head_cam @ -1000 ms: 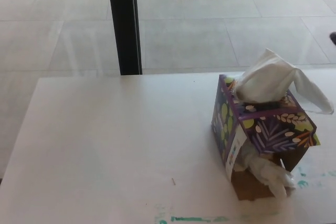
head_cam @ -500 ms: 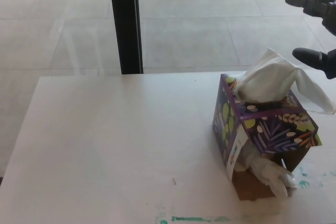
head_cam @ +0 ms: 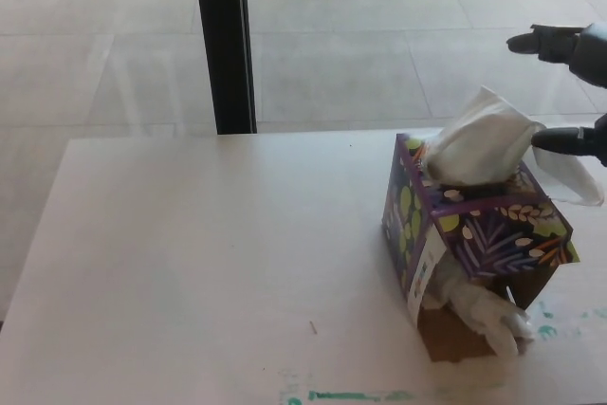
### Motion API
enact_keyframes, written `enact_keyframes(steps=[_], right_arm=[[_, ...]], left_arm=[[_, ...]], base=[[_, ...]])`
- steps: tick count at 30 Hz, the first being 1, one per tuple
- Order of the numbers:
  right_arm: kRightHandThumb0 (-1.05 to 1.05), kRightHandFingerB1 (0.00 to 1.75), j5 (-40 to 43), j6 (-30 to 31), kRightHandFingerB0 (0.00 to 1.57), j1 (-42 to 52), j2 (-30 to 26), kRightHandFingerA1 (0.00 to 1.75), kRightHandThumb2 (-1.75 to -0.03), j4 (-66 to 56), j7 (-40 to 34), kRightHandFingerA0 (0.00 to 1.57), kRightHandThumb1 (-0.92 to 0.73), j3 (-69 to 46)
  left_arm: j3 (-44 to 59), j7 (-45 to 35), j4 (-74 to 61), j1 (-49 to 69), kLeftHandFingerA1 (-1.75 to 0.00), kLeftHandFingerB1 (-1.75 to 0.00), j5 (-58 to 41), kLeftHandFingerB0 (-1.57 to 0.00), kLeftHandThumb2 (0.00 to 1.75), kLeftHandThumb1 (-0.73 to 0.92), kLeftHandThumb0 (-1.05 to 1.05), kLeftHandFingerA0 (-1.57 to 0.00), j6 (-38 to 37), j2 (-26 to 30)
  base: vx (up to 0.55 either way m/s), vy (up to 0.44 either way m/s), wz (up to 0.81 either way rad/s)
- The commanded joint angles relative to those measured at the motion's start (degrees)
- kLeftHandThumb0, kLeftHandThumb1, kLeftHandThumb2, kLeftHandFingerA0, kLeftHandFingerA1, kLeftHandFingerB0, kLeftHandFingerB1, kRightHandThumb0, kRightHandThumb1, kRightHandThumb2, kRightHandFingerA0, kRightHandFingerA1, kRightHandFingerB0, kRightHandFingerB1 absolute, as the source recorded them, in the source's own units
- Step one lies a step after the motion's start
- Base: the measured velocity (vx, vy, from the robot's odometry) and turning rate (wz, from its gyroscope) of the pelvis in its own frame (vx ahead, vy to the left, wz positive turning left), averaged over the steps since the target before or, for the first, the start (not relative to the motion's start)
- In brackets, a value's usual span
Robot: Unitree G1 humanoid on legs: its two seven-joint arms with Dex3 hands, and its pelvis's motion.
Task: The robot uses its right hand to pull out a tissue from the tissue box kept in the middle of the desk and put it on the right side
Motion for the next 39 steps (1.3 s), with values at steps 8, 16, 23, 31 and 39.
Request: enact_keyframes(steps=[8, 16, 23, 31, 39], right_arm=[[-0.72, 0.24, -3.08, 4.07, 0.0, -0.29, 0.97, 0.66, -0.93, 1.23, 7.53, 0.41, -0.53, 1.73], [-0.54, 0.29, -5.7, 1.62, 0.21, 5.99, 4.67, 0.78, -0.61, 1.45, -5.91, 0.78, -0.72, -2.27], [-0.31, 0.36, -7.63, -3.46, 0.45, 7.99, 7.39, 1.38, -0.63, 4.43, -18.27, 0.81, -0.8, -3.86], [-0.25, 0.7, -8.66, -10.24, 0.83, 8.13, 7.96, 1.68, -0.75, 6.65, -28.97, 0.87, -0.81, -4.65], [-0.28, 0.79, -10.73, -12.45, 0.91, 8.8, 8.28, 1.67, -0.77, 7.52, -37.42, 0.94, -0.73, -4.67]], left_arm=[[-0.07, -0.23, -0.03, 1.04, -0.6, -0.46, -0.34, -0.46, 0.73, 0.92, -0.77, -0.62, -1.02, 0.57], [-0.68, -0.21, 0.52, 1.22, -0.67, -0.58, 0.01, -0.42, 1.13, 0.74, -0.76, -0.56, -1.34, 0.12], [-0.12, -0.58, 0.82, 1.57, -0.55, -0.45, -0.67, -0.44, 0.73, 0.92, -0.77, -0.6, -1.3, -0.07], [-0.65, -0.66, 0.34, 2.32, -0.59, -0.45, -0.17, -0.46, 0.75, 0.92, -0.79, -0.63, -2.24, -0.13], [-0.04, 0.17, 0.57, 2.45, -0.6, -0.47, -0.58, -0.44, 0.77, 0.92, -0.84, -0.6, -3.33, -0.28]], base=[[0.0, 0.0, 0.0], [0.0, 0.0, 0.0], [0.0, 0.0, 0.0], [0.0, 0.0, 0.0], [0.0, 0.0, 0.0]])
